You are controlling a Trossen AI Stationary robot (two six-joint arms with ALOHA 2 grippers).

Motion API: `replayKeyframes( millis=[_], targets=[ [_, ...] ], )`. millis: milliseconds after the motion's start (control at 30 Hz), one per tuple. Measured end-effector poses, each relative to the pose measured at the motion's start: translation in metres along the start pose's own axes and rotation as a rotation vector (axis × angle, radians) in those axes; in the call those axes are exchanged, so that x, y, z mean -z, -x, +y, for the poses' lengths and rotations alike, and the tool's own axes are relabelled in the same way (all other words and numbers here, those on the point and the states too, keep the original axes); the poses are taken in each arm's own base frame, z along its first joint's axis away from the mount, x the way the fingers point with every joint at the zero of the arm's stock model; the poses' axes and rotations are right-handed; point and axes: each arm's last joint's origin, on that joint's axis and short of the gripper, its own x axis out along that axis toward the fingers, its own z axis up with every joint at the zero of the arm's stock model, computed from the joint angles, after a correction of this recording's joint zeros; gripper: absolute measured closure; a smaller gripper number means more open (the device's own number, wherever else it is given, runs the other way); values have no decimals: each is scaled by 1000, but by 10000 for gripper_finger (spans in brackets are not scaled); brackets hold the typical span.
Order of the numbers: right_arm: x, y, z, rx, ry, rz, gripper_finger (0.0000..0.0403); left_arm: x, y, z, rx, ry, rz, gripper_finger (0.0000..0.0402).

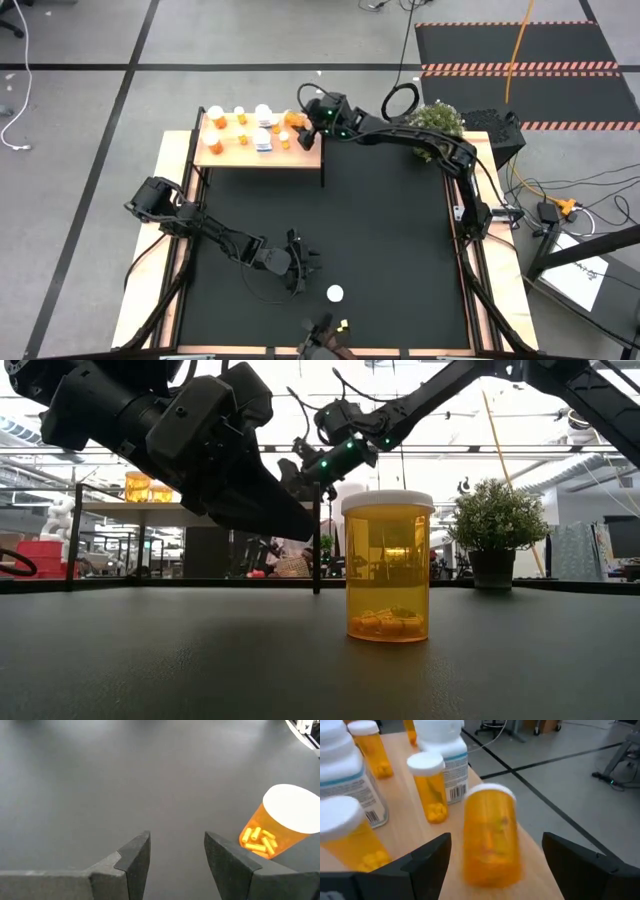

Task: Pick and place medicine bottles onto shelf by color
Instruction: Put the large orange pill bottle on the shelf

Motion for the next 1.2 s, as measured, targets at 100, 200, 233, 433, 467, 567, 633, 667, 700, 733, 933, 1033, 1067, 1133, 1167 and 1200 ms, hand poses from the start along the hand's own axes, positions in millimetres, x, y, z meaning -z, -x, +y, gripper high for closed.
replayKeyframes(
  millis=[100,200,233,433,467,567,633,667,700,733,933,1033,1067,1133,1167,1200],
  targets=[
    [4,-4,0,-1,4,3,103,0,0,0,0,-1,0,215],
    [6,-6,0,-3,16,3,116,0,0,0,0,-3,2,215],
    [6,-6,1,-5,20,5,121,0,0,0,-1,-3,3,215],
    [5,-5,2,-32,50,5,169,1,0,0,-2,-6,8,215],
    [5,-5,2,-49,51,5,178,1,0,0,-3,-7,10,215],
    [6,-5,3,-80,51,11,201,2,0,1,-5,-10,18,215],
    [7,-5,4,-83,52,19,212,2,0,1,-6,-11,21,215],
    [7,-5,5,-85,52,23,215,2,0,1,-6,-10,20,215],
    [7,-5,6,-86,53,26,217,2,0,1,-6,-10,20,215],
    [7,-5,6,-86,53,29,219,2,0,1,-6,-10,21,215],
    [2,4,9,-96,66,55,208,3,0,0,-5,-12,24,215],
    [1,11,9,-101,100,95,192,3,0,0,-5,-12,25,215],
    [0,12,9,-102,105,96,186,3,0,0,-6,-13,26,215],
    [0,15,6,-108,110,118,172,3,0,0,-5,-13,25,215],
    [0,17,5,-122,106,129,166,3,0,0,-5,-11,25,215],
    [0,17,3,-125,105,133,160,3,0,0,-5,-11,25,215]
  ],
)
